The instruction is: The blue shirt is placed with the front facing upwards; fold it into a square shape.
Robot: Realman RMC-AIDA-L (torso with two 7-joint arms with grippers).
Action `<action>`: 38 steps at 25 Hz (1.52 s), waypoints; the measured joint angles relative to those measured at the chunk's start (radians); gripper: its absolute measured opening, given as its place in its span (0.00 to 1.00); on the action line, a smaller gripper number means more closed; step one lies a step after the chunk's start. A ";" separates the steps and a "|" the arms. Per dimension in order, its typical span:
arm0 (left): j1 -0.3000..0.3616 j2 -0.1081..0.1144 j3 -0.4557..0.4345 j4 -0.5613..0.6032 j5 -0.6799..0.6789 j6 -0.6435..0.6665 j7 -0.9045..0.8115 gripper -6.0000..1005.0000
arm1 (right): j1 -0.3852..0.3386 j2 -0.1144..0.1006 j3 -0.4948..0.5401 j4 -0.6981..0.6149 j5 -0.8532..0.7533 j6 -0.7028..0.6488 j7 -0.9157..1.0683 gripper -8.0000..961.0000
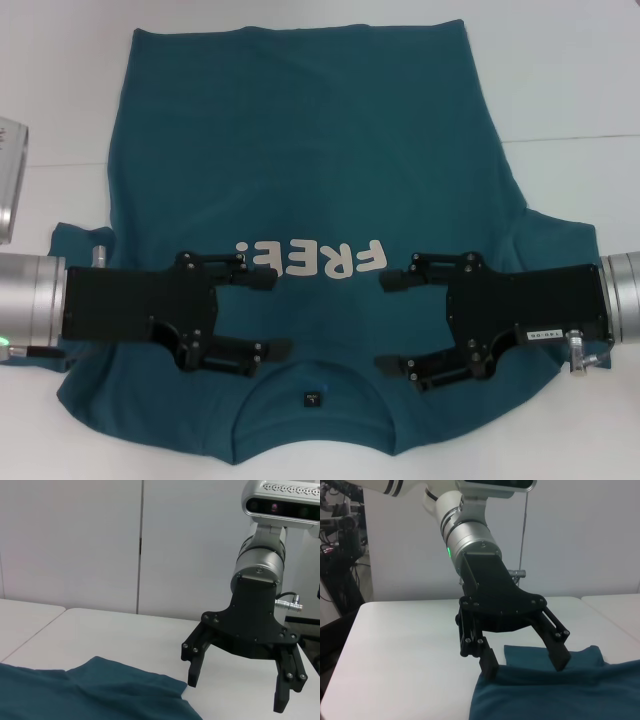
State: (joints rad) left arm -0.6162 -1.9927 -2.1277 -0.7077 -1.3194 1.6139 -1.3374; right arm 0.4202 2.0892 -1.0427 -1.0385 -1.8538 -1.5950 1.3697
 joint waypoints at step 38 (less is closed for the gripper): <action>0.021 -0.052 -0.087 -0.003 -0.001 -0.055 0.002 0.84 | 0.037 -0.017 0.241 -0.090 -0.143 0.326 0.500 0.98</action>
State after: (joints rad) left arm -0.5951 -2.0450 -2.2151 -0.7105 -1.3204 1.5585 -1.3354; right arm 0.4573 2.0725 -0.8018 -1.1287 -1.9967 -1.2693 1.8700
